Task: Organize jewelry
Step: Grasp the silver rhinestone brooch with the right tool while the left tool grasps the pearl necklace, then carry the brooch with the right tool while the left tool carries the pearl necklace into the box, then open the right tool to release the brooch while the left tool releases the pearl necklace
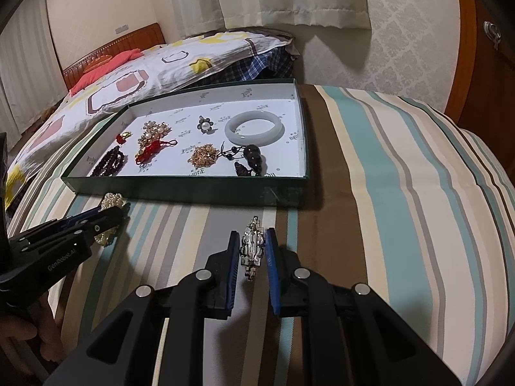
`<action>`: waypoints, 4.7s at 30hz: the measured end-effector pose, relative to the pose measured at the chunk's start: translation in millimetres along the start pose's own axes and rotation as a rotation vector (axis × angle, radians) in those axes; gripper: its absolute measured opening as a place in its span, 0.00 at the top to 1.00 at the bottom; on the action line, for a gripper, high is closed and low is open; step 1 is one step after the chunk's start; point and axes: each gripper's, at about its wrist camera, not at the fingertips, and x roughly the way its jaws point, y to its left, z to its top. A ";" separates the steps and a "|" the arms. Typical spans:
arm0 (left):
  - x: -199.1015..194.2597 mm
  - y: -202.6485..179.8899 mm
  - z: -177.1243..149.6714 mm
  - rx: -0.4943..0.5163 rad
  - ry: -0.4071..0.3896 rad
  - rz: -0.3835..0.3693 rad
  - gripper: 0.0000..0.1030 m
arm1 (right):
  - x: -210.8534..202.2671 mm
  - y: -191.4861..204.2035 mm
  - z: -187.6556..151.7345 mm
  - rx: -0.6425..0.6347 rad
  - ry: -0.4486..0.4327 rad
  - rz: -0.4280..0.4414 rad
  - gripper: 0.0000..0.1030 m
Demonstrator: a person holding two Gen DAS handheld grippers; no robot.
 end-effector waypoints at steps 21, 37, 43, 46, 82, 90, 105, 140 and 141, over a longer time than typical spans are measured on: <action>-13.2 4.2 0.2 0.019 -0.048 0.022 0.83 | -2.5 6.0 0.0 0.001 -0.006 0.009 0.83; -33.5 5.7 1.7 0.028 -0.086 0.029 0.88 | -10.0 12.9 0.2 -0.005 -0.021 0.009 0.83; -44.4 7.0 0.9 0.031 -0.104 0.028 0.88 | -18.1 17.1 0.2 -0.010 -0.035 0.010 0.83; -51.7 7.6 1.1 0.034 -0.116 0.025 0.88 | -22.4 20.7 1.0 -0.017 -0.045 0.010 0.83; -6.0 34.6 125.5 0.095 -0.237 0.099 0.88 | 32.8 55.3 130.0 -0.095 -0.196 0.058 0.83; 34.6 47.5 149.8 0.075 -0.179 0.119 0.88 | 74.9 47.3 147.2 -0.085 -0.136 0.040 0.83; 83.2 56.4 169.4 0.076 -0.044 0.149 0.88 | 115.2 38.7 159.0 -0.064 0.002 0.043 0.83; 103.3 56.7 169.3 0.081 0.039 0.162 0.38 | 128.4 38.4 160.5 -0.058 0.072 0.029 0.43; 102.8 56.9 169.5 0.083 0.037 0.162 0.35 | 127.7 38.0 160.8 -0.056 0.068 0.028 0.38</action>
